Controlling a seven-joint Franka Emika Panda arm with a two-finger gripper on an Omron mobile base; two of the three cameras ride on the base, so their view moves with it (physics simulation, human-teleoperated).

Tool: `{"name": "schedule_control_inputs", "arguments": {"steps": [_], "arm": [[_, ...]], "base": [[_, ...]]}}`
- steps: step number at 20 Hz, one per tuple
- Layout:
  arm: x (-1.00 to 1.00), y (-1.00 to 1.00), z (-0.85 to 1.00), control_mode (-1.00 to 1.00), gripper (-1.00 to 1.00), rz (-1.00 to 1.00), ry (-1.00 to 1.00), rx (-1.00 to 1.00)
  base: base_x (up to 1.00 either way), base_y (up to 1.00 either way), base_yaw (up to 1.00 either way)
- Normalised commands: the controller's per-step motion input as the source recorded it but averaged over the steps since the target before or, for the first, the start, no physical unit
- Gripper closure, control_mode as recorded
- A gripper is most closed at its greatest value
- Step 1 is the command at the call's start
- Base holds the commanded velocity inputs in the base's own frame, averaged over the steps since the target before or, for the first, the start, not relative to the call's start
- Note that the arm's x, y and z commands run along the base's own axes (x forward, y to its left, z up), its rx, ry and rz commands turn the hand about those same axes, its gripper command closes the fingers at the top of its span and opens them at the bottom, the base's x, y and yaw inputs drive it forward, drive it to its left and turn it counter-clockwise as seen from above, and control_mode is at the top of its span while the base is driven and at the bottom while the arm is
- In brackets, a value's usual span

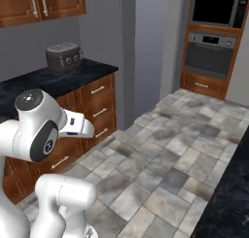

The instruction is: Retrieve the fish from the fridge and place it on the saucepan with marinade on the stove.

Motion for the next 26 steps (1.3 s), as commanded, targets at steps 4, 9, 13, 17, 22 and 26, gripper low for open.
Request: {"name": "schedule_control_inputs", "arguments": {"steps": [4,9,13,17,22,26], "arm": [[0.00,0.00,0.00,1.00,-1.00,0.00,0.00,0.00],[0.00,0.00,0.00,1.00,-1.00,0.00,0.00,0.00],[0.00,0.00,0.00,1.00,-1.00,0.00,0.00,0.00],[0.00,0.00,0.00,1.00,-1.00,0.00,0.00,0.00],[0.00,0.00,0.00,1.00,-1.00,0.00,0.00,0.00],[0.00,0.00,0.00,1.00,-1.00,0.00,0.00,0.00]], "base": [[0.62,0.20,-0.29],[0.87,0.19,-0.19],[0.76,0.03,-0.27],[0.65,-0.13,-0.36],[0.85,0.01,-0.34],[0.91,0.01,-0.29]]}}
